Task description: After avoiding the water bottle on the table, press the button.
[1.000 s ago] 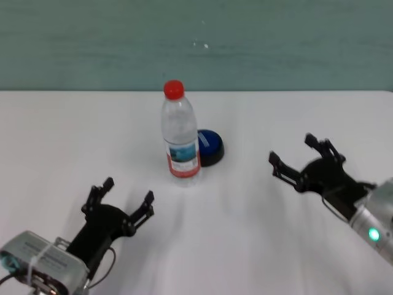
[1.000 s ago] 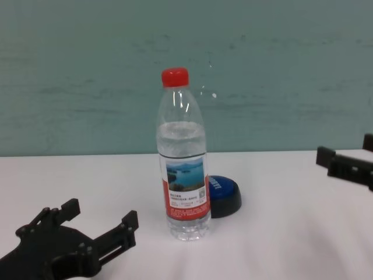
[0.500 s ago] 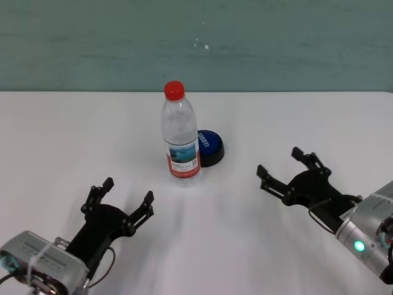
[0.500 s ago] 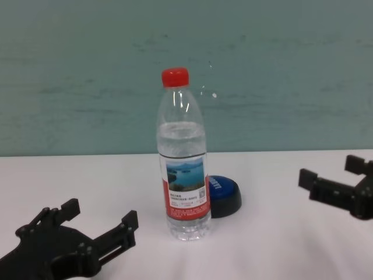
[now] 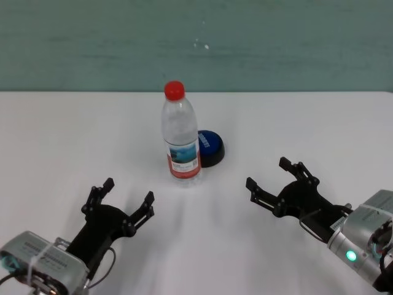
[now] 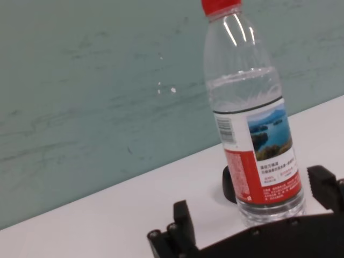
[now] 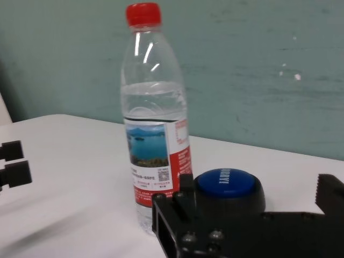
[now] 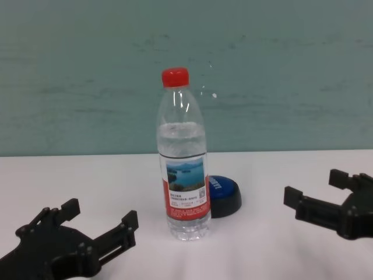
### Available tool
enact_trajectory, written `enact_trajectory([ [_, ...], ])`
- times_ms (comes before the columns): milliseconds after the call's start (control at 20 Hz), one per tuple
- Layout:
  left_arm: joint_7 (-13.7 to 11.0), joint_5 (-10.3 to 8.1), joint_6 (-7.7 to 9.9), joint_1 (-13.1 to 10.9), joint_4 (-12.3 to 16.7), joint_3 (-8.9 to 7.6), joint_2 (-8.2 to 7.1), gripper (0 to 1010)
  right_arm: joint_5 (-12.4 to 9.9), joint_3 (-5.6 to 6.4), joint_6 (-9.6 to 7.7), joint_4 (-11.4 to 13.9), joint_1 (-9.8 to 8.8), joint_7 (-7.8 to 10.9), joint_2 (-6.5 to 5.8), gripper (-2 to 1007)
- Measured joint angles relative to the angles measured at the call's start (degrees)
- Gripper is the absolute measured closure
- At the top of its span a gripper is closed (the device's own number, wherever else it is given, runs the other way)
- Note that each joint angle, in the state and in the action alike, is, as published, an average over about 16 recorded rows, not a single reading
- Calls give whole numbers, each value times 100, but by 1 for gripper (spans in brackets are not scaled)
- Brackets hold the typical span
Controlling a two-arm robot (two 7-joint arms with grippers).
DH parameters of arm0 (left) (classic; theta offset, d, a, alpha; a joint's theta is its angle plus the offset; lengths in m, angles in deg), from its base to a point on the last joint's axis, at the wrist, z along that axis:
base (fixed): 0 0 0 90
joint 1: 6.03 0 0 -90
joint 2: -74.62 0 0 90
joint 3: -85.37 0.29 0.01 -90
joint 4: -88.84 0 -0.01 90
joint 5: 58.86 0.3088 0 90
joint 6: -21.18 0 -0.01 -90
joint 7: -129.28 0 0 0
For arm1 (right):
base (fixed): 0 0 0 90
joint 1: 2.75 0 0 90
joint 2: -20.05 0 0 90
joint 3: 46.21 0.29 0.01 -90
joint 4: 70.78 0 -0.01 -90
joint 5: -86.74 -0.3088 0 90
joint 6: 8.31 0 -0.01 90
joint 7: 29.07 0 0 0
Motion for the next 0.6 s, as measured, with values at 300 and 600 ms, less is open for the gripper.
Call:
enact_trajectory([
  [300, 0, 0, 0, 0, 0, 0, 0, 10, -66, -68, -134, -100, 58, 40, -2, 1],
  [600, 0, 0, 0, 0, 0, 0, 0, 10, -176, -122, -297, -179, 129, 49, -19, 1],
])
